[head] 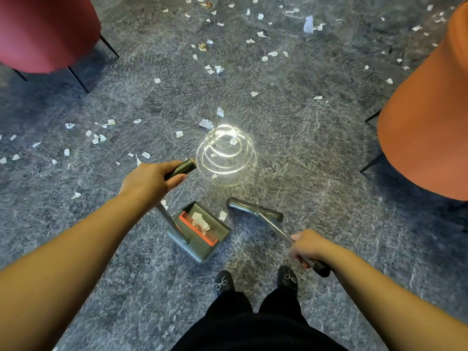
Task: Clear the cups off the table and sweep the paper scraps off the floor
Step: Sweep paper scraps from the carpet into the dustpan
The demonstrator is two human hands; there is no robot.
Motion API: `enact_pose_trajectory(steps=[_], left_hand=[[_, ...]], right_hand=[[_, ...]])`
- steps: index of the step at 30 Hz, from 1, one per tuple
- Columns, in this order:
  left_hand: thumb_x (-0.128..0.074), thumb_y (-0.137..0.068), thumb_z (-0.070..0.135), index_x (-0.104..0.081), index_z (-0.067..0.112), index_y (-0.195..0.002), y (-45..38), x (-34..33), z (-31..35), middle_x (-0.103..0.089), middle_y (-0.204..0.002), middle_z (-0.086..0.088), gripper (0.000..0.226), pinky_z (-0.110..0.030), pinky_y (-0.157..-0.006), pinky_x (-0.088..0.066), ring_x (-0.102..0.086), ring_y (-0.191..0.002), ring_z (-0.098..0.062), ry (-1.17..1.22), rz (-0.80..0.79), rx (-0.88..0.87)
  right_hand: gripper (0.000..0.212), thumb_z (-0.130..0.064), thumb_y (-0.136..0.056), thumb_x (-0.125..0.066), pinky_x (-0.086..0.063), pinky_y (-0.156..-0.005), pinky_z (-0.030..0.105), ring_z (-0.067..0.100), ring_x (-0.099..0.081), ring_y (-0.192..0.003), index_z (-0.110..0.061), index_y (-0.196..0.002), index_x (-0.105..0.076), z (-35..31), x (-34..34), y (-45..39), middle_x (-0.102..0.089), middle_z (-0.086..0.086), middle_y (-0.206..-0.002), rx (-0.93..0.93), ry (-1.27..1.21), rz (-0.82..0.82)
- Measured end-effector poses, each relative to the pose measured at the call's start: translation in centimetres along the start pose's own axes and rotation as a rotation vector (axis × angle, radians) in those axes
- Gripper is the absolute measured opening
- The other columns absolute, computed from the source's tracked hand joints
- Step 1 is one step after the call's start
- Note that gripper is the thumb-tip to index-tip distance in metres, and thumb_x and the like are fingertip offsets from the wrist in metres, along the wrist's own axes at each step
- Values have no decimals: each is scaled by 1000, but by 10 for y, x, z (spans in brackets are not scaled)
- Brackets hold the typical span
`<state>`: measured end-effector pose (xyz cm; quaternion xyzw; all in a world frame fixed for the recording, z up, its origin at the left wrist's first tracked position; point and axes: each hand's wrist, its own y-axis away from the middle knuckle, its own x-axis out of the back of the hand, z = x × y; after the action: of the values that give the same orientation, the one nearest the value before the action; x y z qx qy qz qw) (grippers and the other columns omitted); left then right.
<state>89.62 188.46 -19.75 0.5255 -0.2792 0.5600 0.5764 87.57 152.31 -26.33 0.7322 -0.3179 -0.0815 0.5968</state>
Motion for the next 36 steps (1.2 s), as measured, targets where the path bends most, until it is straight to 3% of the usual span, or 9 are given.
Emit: enact_pose_trajectory(steps=[5, 10, 13, 15, 19, 24, 31, 36], left_hand=[[-52, -91, 55, -51, 51, -131, 7, -8, -15, -55, -70, 5, 39, -28, -53, -37, -52, -63, -17, -76, 1, 43], [-48, -91, 60, -48, 52, -132, 18, -23, -33, -57, -75, 2, 42, -29, -55, -41, -53, -68, -21, -113, 3, 80], [-47, -92, 59, -48, 51, -132, 17, -24, -37, -52, -69, 4, 42, -27, -52, -39, -52, -66, -21, -122, 14, 90], [-46, -92, 59, -48, 50, -132, 17, -23, -36, -53, -71, 4, 41, -27, -52, -39, -53, -66, -21, -137, 14, 90], [-46, -92, 59, -46, 52, -132, 20, -21, -38, -59, -76, 1, 41, -28, -56, -44, -56, -69, -23, -159, 13, 91], [-47, -93, 57, -47, 50, -133, 28, -20, -42, -61, -78, -1, 41, -31, -60, -51, -59, -70, -24, -136, -1, 103], [-48, -92, 57, -48, 51, -132, 35, -10, -51, -52, -66, 7, 40, -27, -52, -42, -53, -61, -17, -79, 15, 128], [-48, -93, 55, -49, 49, -133, 43, -6, -61, -53, -67, 6, 40, -27, -51, -43, -52, -60, -17, -75, 30, 142]], right_hand=[[51, 2, -80, -53, -35, -56, 31, 19, -44, -55, 10, -130, -49, 3, -4, -6, -51, 11, -68, -20, 101, -28], [26, 1, -81, -49, -35, -49, 27, 20, -46, -51, 4, -105, -58, 2, -19, -10, -50, 10, -62, -58, 166, -113], [59, 4, -80, -48, -38, -53, 30, 21, -49, -48, 1, -139, -43, 0, -30, -11, -56, 14, -67, -14, 178, -165], [68, 5, -82, -47, -42, -53, 29, 21, -53, -48, -4, -147, -31, -5, -37, -7, -60, 16, -70, 10, 166, -205], [64, 4, -81, -51, -40, -52, 27, 20, -51, -49, 0, -143, -38, -13, -42, -4, -59, 16, -68, 32, 145, -230], [71, 8, -81, -50, -40, -47, 26, 20, -51, -45, -6, -148, -32, -13, -43, 1, -59, 15, -68, 36, 56, -179], [73, 7, -79, -50, -40, -43, 23, 17, -51, -37, -7, -148, -32, -10, -35, 7, -61, 16, -69, 26, 37, -84], [64, 8, -74, -53, -41, -48, 27, 21, -53, -46, -3, -137, -47, -8, -33, -5, -59, 15, -69, 35, 146, -69]])
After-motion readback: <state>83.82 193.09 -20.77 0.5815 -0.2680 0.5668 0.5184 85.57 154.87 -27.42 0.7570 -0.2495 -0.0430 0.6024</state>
